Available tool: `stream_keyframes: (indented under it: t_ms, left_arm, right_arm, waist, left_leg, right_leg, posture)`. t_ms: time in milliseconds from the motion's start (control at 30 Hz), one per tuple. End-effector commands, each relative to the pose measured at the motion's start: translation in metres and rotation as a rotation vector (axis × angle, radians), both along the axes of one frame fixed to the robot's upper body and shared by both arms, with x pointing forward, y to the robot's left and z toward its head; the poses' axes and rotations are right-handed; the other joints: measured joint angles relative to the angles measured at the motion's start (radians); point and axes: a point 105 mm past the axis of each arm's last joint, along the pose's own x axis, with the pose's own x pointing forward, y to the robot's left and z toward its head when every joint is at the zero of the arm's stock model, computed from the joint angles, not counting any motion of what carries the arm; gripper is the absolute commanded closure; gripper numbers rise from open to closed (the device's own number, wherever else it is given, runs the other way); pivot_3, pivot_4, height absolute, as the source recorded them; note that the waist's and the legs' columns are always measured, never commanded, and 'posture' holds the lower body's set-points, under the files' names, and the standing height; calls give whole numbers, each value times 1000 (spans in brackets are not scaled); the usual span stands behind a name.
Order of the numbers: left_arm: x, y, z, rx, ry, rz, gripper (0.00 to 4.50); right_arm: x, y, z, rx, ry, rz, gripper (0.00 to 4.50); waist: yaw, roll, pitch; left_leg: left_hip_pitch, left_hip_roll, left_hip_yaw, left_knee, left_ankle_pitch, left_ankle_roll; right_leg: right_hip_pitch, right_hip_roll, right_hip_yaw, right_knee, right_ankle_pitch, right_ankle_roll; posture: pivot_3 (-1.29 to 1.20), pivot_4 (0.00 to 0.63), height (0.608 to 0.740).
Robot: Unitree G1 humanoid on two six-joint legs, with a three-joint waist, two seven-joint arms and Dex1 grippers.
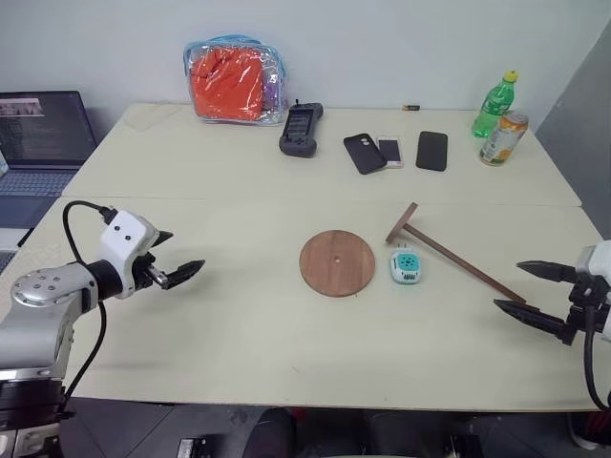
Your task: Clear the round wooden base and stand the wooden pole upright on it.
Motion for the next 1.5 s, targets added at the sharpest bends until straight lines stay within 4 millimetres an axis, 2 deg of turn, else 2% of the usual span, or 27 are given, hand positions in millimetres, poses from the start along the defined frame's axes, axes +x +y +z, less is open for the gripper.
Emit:
stream_keyframes:
  t_ms: [33,200,400,467,567,700,800,933,1067,1167,1300,1400,1500]
  left_arm:
    - [-1,-9,8,-12,-21,-67,0]
    - [-1,-11,7,13,-17,-84,0]
    - [-5,-17,26,-117,-59,-135,0]
    - [-6,-20,27,-79,-60,-167,0]
    - [-10,-28,21,-2,-19,-248,0]
    - [-6,-56,30,9,-38,-377,0]
    - [-11,-90,43,-54,-33,-535,0]
    - [-27,-119,38,-47,44,-746,0]
    - [-30,-149,46,-58,33,-898,0]
    - [-31,-158,47,-52,27,-950,0]
    - [-32,-163,44,-41,29,-979,0]
    - [-32,-164,44,-36,27,-988,0]
    - [-31,-165,44,-32,27,-993,0]
  right_arm:
    - [-1,-1,12,-25,-45,1,55]
    - [-1,-4,14,-30,-64,-20,55]
    - [-2,-4,14,-25,-58,-22,55]
    - [-3,-2,13,-17,-40,-24,55]
    - [-5,3,15,-4,-37,-15,55]
    - [-10,12,23,10,-57,-7,55]
    - [-16,28,32,47,-80,20,55]
    - [-23,55,32,92,-66,78,55]
    - [-11,84,17,103,-75,-11,55]
    - [5,103,7,157,-118,-118,55]
    - [29,119,1,203,-196,-286,55]
    - [37,137,-5,264,-184,-346,55]
    - [46,145,-13,252,-186,-399,55]
  waist:
    - [0,0,0]
    - [0,0,0]
    - [0,0,0]
    - [0,0,0]
    - [0,0,0]
    - [4,0,0]
    - [7,0,0]
    - [-1,0,0]
    - [-2,-1,0]
    - [-5,-1,0]
    - [-4,0,1]
    - [-4,0,1]
    - [-4,0,1]
  left_leg:
    - [0,0,0,0,0,0]
    - [0,0,0,0,0,0]
    - [0,0,0,0,0,0]
    - [0,0,0,0,0,0]
    - [0,0,0,0,0,0]
    - [0,0,0,0,0,0]
    - [-2,0,-1,1,0,0]
    - [-2,-1,-1,1,0,0]
    - [-1,0,-1,1,0,0]
    - [-1,1,-1,1,0,0]
    - [-3,1,-1,1,0,0]
    - [-4,1,-2,1,0,-1]
    - [-4,1,-2,1,0,-1]
  right_leg:
    - [0,0,0,0,0,0]
    - [0,0,0,0,0,0]
    - [0,0,0,0,0,0]
    - [0,0,0,0,0,0]
    - [0,0,0,0,0,0]
    - [0,3,0,0,0,0]
    - [0,4,-1,0,0,0]
    - [0,4,-1,-1,0,0]
    - [0,8,-1,1,0,0]
    - [0,9,0,1,0,0]
    - [-3,10,1,1,0,0]
    - [-4,10,0,1,0,0]
    - [-5,10,0,1,0,0]
  posture:
    - [0,150,740]
    - [0,150,740]
    - [0,150,740]
    - [0,150,740]
    - [0,150,740]
    - [0,150,740]
    - [0,150,740]
    - [0,150,740]
    - [0,150,740]
    - [0,150,740]
    - [0,150,740]
    - [0,150,740]
    - [0,150,740]
